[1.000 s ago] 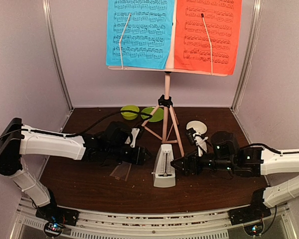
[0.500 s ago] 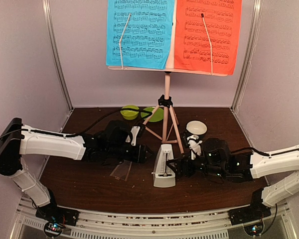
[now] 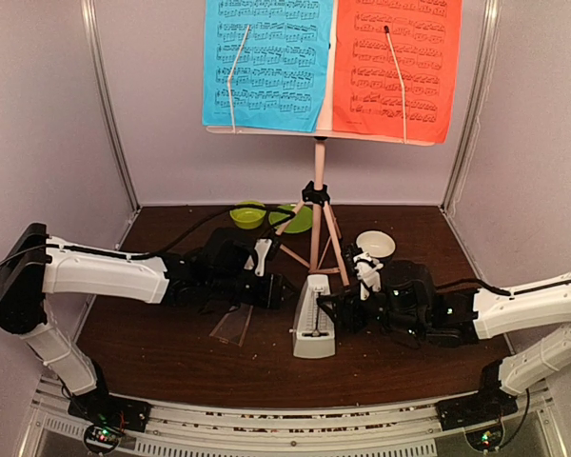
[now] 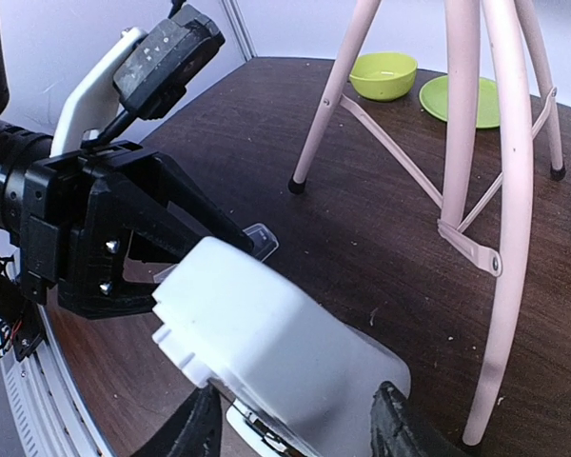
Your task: Set up the instrument practice props
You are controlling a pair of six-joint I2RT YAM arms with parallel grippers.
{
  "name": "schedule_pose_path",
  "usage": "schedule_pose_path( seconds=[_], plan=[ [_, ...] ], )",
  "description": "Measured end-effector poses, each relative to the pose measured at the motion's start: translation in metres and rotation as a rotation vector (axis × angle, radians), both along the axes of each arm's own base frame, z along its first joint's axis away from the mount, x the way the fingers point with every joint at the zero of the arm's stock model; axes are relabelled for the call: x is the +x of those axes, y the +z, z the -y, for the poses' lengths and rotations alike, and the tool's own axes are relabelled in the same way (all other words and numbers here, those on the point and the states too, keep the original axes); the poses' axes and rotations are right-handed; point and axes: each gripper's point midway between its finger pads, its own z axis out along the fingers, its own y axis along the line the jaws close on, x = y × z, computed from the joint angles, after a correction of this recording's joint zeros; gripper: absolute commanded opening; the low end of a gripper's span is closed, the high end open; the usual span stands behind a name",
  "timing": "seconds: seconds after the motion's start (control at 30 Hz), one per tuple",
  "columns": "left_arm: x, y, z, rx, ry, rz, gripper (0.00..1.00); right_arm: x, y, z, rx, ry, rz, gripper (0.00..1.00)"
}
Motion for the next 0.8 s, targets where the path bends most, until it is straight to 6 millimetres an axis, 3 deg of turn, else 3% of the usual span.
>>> schedule_pose_path(
  seconds=[0.3, 0.5, 0.57, 0.7, 0.8],
  plan=[
    [0.0, -0.001, 0.0, 0.007, -0.003, 0.002, 0.44, 0.0, 0.002, -0.001, 0.011, 0.001, -0.001, 0.35],
    [0.002, -0.002, 0.002, 0.02, -0.004, 0.002, 0.43, -0.003, 0.001, 0.003, 0.021, 0.002, -0.009, 0.31],
    [0.002, -0.003, 0.001, 0.025, -0.004, 0.0, 0.43, -0.006, 0.0, 0.007, 0.026, 0.0, -0.014, 0.34],
    [0.003, -0.002, 0.001, 0.028, -0.002, 0.002, 0.43, -0.009, 0.0, 0.013, 0.038, -0.003, -0.021, 0.54],
    [0.003, -0.003, 0.0, 0.034, 0.001, 0.001, 0.43, -0.012, 0.0, 0.015, 0.044, 0.0, -0.031, 0.61]
  ],
)
